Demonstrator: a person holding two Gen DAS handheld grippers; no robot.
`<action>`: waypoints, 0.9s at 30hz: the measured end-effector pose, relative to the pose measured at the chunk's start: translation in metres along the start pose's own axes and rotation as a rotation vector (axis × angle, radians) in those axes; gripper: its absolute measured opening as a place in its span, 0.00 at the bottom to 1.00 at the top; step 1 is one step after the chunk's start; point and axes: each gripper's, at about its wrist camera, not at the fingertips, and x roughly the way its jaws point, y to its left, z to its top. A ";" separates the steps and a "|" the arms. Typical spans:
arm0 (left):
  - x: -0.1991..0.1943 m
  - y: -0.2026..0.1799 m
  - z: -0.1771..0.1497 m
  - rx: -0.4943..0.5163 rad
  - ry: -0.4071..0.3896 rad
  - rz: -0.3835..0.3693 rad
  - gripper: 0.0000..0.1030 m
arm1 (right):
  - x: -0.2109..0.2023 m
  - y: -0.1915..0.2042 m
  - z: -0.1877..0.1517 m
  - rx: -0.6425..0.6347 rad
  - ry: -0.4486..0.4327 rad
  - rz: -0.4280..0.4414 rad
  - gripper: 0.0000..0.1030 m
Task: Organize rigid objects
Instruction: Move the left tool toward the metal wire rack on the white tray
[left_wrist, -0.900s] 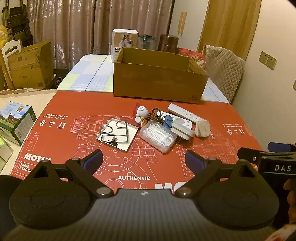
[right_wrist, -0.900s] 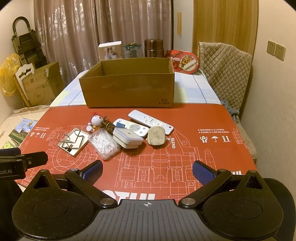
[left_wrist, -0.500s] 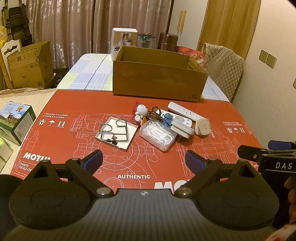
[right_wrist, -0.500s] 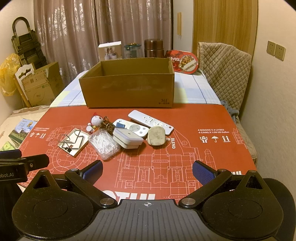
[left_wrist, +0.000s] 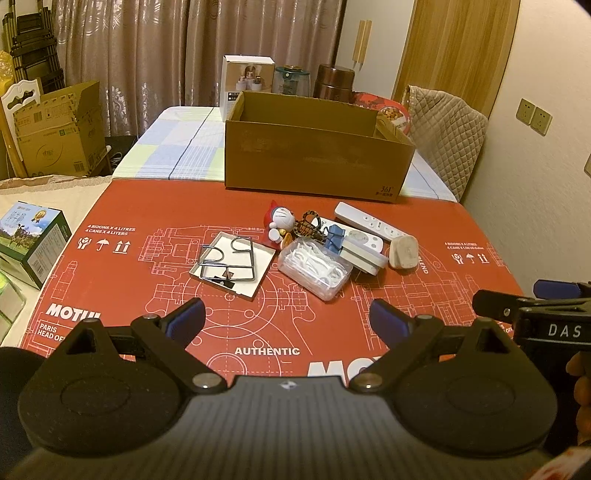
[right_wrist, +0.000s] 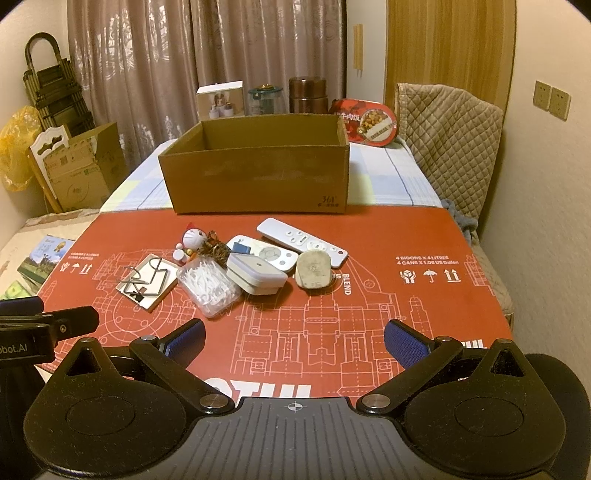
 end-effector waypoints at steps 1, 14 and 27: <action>0.000 0.000 0.000 0.000 0.000 0.000 0.91 | 0.000 0.000 0.000 -0.001 0.000 0.000 0.98; 0.000 0.000 0.000 0.000 -0.001 0.000 0.91 | 0.001 0.002 -0.001 -0.004 0.002 0.000 0.98; 0.008 0.011 0.004 0.011 0.006 0.011 0.91 | 0.014 0.006 0.002 -0.018 0.002 0.019 0.98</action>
